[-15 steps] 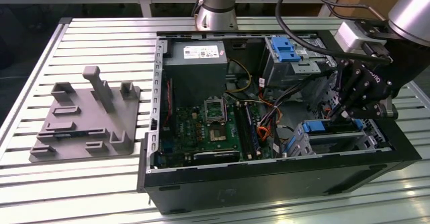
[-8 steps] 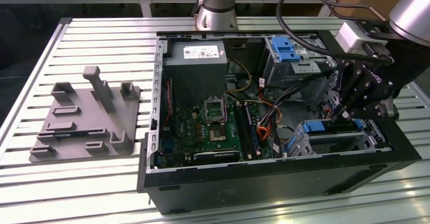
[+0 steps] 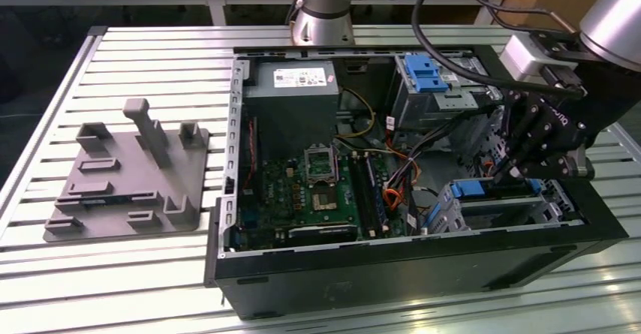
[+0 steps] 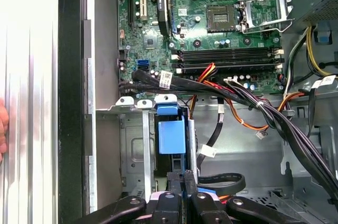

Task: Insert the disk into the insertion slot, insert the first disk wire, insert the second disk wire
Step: 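Insert the second disk wire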

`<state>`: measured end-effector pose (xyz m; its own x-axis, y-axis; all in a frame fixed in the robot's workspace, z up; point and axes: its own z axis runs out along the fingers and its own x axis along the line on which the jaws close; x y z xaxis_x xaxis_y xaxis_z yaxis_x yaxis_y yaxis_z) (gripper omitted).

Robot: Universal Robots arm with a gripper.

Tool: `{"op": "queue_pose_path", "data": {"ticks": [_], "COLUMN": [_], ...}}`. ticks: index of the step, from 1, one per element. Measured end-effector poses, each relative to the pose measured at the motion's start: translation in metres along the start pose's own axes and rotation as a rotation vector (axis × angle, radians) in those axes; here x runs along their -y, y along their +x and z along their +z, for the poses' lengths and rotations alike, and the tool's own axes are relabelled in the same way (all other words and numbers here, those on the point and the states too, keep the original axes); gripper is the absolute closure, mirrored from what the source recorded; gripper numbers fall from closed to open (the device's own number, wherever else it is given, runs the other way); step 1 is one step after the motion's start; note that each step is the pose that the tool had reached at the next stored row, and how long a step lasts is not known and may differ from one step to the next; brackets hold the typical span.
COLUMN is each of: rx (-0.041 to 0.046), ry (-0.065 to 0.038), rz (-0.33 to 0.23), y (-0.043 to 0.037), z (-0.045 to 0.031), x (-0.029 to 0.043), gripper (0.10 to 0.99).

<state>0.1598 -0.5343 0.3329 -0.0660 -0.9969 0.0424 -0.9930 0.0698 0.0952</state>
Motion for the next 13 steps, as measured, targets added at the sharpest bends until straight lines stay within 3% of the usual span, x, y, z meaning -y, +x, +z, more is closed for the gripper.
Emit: {"op": "queue_pose_path", "data": {"ticks": [13], "rx": [0.0002], "ry": [0.0], "rz": [0.0], "y": [0.0015], "z": [0.0033], "x": [0.0005], "gripper": [0.941]}}
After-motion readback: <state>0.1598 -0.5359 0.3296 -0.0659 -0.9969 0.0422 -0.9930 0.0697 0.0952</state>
